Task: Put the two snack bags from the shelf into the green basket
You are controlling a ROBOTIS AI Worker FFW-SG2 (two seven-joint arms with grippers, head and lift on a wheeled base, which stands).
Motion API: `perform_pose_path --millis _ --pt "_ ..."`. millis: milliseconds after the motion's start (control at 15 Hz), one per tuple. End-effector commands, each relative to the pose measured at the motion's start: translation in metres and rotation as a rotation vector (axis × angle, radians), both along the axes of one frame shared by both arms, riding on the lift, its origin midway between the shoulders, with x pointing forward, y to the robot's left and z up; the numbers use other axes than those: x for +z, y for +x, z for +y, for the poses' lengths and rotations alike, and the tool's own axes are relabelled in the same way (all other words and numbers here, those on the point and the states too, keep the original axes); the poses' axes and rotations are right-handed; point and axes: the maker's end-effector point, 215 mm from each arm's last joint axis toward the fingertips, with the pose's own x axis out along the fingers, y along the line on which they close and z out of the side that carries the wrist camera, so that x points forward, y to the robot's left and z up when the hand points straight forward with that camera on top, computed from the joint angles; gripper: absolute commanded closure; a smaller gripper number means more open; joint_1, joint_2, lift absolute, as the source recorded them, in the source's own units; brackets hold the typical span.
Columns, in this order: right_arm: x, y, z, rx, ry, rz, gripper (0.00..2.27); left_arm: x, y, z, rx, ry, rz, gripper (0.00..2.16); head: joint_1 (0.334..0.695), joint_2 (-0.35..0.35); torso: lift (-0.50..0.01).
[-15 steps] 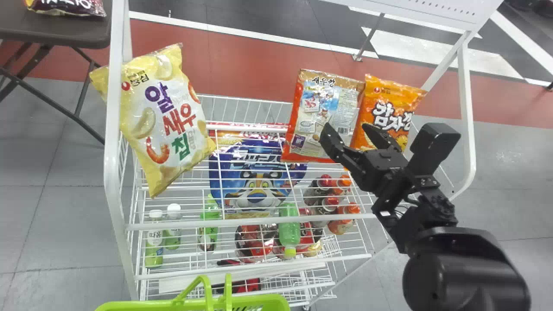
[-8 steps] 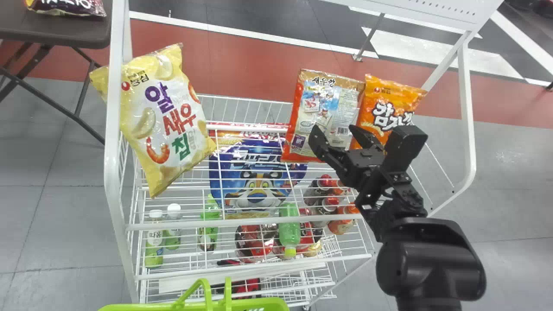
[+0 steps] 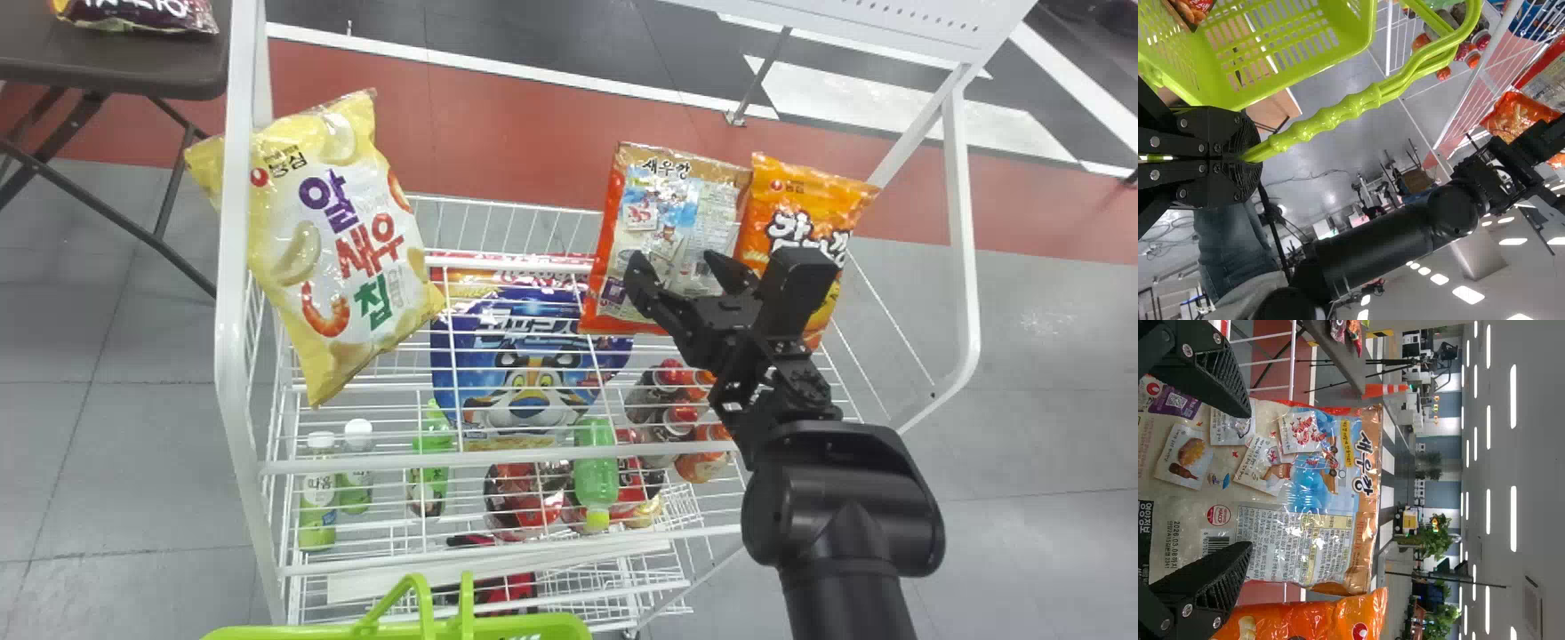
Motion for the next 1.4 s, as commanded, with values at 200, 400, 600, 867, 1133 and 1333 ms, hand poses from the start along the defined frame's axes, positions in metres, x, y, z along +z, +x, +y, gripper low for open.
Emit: perform_pose_path --millis 200,400,600,867,1133,1333 --pt "0.001 0.019 -0.002 -0.004 -0.004 0.007 0.42 -0.002 0.006 0.002 0.002 0.004 -0.007 1.81 0.695 -0.350 -0.011" --pt "-0.004 0.019 0.002 -0.002 -0.004 0.024 2.07 -0.002 0.007 0.003 0.003 0.004 -0.004 1.81 0.695 -0.350 -0.011" --pt "-0.006 0.016 0.007 0.003 -0.013 0.023 2.24 0.001 0.009 0.002 0.003 0.002 -0.009 1.81 0.695 -0.350 -0.011" --pt "0.003 0.008 0.014 0.036 -0.011 0.009 2.24 0.002 0.010 0.001 0.006 0.004 -0.010 1.81 0.695 -0.350 -0.011" --pt "0.030 -0.015 0.029 0.088 0.007 -0.025 2.24 0.004 0.011 0.000 0.006 0.003 -0.016 1.81 0.695 -0.350 -0.011" --pt "0.067 -0.049 0.044 0.122 0.060 -0.025 2.24 0.005 0.010 -0.001 0.003 0.002 -0.017 1.81 0.695 -0.350 -0.011"
